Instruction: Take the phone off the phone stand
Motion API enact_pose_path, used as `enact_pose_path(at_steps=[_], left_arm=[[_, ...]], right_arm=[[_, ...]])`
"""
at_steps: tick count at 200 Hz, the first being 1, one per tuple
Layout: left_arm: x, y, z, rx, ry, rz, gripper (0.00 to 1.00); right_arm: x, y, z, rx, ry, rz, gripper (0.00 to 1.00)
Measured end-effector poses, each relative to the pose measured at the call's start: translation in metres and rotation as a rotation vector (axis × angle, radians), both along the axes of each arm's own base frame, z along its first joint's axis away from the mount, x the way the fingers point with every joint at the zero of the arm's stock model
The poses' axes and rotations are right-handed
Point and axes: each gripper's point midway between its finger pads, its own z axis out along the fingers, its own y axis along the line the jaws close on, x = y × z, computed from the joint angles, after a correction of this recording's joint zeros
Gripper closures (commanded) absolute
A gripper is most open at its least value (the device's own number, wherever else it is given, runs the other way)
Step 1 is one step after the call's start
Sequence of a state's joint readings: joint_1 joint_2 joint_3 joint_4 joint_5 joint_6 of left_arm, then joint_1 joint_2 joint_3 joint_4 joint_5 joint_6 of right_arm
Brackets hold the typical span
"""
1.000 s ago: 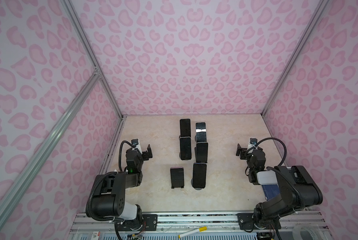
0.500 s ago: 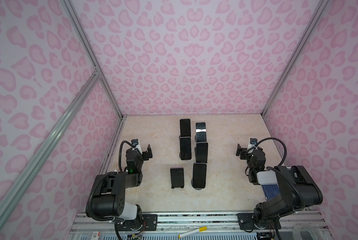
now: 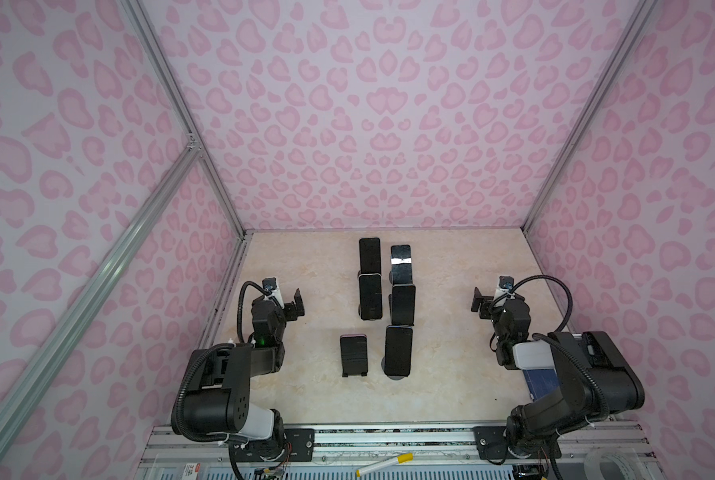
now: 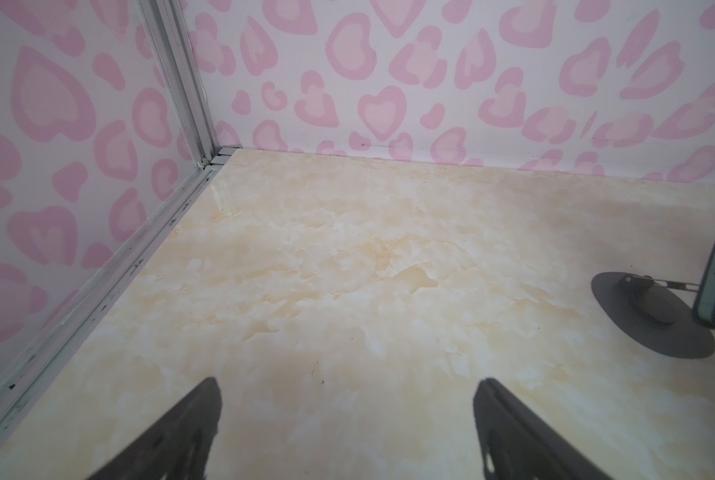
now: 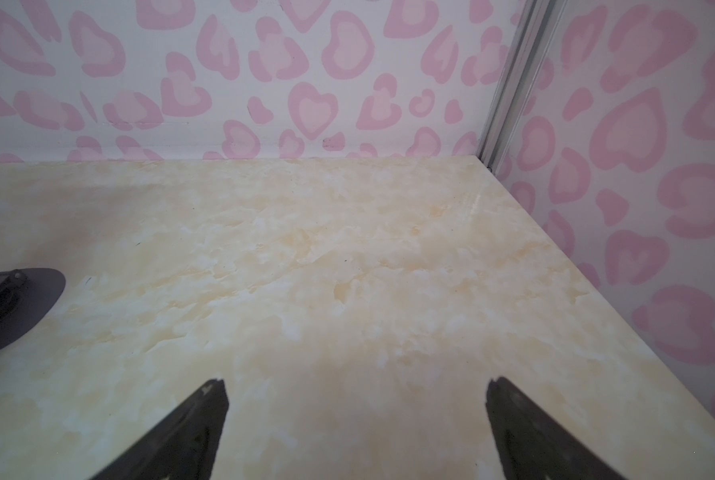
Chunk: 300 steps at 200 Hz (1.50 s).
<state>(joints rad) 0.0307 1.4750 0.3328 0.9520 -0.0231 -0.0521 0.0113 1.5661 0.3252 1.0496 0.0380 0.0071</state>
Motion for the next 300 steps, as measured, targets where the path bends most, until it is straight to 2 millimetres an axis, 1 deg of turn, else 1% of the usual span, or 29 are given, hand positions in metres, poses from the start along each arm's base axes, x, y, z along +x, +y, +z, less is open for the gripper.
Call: enact_pose_path(at_steps=[203, 221, 229, 237, 240, 244, 246, 247, 249, 250, 251, 262, 264, 265, 266, 272, 273, 277, 283, 284, 286, 287, 288, 289, 291, 293, 295, 298, 300], left_arm=[[0.0, 0.0, 0.0, 0.0, 0.0, 0.0, 0.02], [-0.001, 0.0, 0.003, 0.0, 0.004, 0.0, 0.02], [0.001, 0.0, 0.011, 0.0, -0.003, 0.0, 0.02], [0.001, 0.0, 0.024, 0.001, -0.021, 0.0, 0.02], [0.002, 0.0, 0.032, 0.001, -0.035, 0.0, 0.02], [0.001, 0.0, 0.039, 0.001, -0.05, 0.0, 0.02], [0.001, -0.001, 0.047, 0.001, -0.066, -0.001, 0.02], [0.001, -0.001, 0.047, 0.001, -0.066, -0.001, 0.02], [0.0, -0.001, 0.052, 0.002, -0.077, -0.002, 0.02], [0.0, -0.001, 0.054, 0.002, -0.082, -0.003, 0.02], [0.0, -0.001, 0.054, 0.002, -0.082, -0.003, 0.02], [-0.005, -0.002, 0.081, -0.005, -0.132, -0.001, 0.02], [-0.007, -0.001, 0.091, -0.006, -0.149, 0.0, 0.02], [-0.007, -0.001, 0.092, -0.007, -0.149, 0.001, 0.02], [-0.007, -0.001, 0.092, -0.007, -0.149, 0.001, 0.02], [-0.009, -0.001, 0.109, -0.013, -0.178, 0.002, 0.02], [-0.009, -0.001, 0.109, -0.013, -0.178, 0.002, 0.02], [-0.011, -0.002, 0.126, -0.018, -0.201, 0.002, 0.02], [-0.013, -0.002, 0.143, -0.021, -0.216, -0.002, 0.02], [-0.013, -0.003, 0.149, -0.022, -0.223, -0.004, 0.02], [-0.013, -0.003, 0.149, -0.024, -0.216, -0.005, 0.02], [-0.014, -0.004, 0.158, -0.027, -0.228, -0.007, 0.02], [-0.014, -0.004, 0.158, -0.027, -0.228, -0.007, 0.02], [-0.015, -0.004, 0.165, -0.03, -0.232, -0.011, 0.02], [-0.015, -0.005, 0.17, -0.032, -0.237, -0.014, 0.02], [-0.016, -0.006, 0.174, -0.039, -0.236, -0.017, 0.02], [-0.017, -0.006, 0.188, -0.049, -0.248, -0.018, 0.02], [-0.018, -0.006, 0.196, -0.055, -0.253, -0.02, 0.02], [-0.019, -0.007, 0.206, -0.065, -0.257, -0.021, 0.02]], right_arm=[[0.0, -0.001, 0.0, 0.0, 0.0, -0.002, 0.0], [-0.001, -0.001, 0.001, -0.004, 0.001, -0.011, 0.0], [-0.001, -0.001, 0.006, -0.007, 0.002, -0.018, 0.0], [0.0, -0.001, 0.016, -0.012, -0.006, -0.029, 0.0], [0.001, -0.001, 0.021, -0.013, -0.008, -0.03, 0.0], [0.003, 0.0, 0.03, -0.014, -0.022, -0.034, 0.0], [0.004, 0.0, 0.038, -0.016, -0.037, -0.038, 0.0], [0.004, 0.0, 0.038, -0.016, -0.037, -0.038, 0.0], [0.005, 0.0, 0.044, -0.017, -0.046, -0.04, 0.0], [0.005, 0.001, 0.05, -0.016, -0.058, -0.042, 0.0], [0.005, 0.001, 0.05, -0.016, -0.058, -0.042, 0.0], [0.006, 0.004, 0.078, -0.022, -0.099, -0.059, 0.0], [0.006, 0.005, 0.084, -0.022, -0.108, -0.063, 0.0], [0.006, 0.006, 0.089, -0.023, -0.112, -0.067, 0.0], [0.006, 0.006, 0.089, -0.023, -0.112, -0.067, 0.0], [0.005, 0.009, 0.104, -0.022, -0.122, -0.078, 0.0], [0.005, 0.01, 0.109, -0.019, -0.124, -0.077, 0.0], [0.004, 0.012, 0.117, -0.012, -0.126, -0.083, 0.0], [0.003, 0.015, 0.136, 0.006, -0.128, -0.103, 0.0], [0.003, 0.016, 0.138, 0.009, -0.13, -0.105, 0.0], [0.002, 0.016, 0.146, 0.021, -0.135, -0.113, 0.0], [0.001, 0.016, 0.147, 0.024, -0.124, -0.121, 0.0], [0.001, 0.016, 0.147, 0.024, -0.124, -0.121, 0.0], [0.001, 0.018, 0.154, 0.03, -0.134, -0.121, 0.0], [0.0, 0.018, 0.163, 0.041, -0.142, -0.128, 0.0], [-0.001, 0.019, 0.169, 0.052, -0.146, -0.135, 0.0], [-0.002, 0.019, 0.177, 0.066, -0.147, -0.145, 0.0], [-0.004, 0.019, 0.184, 0.08, -0.149, -0.154, 0.0], [-0.007, 0.018, 0.193, 0.1, -0.151, -0.168, 0.0]])
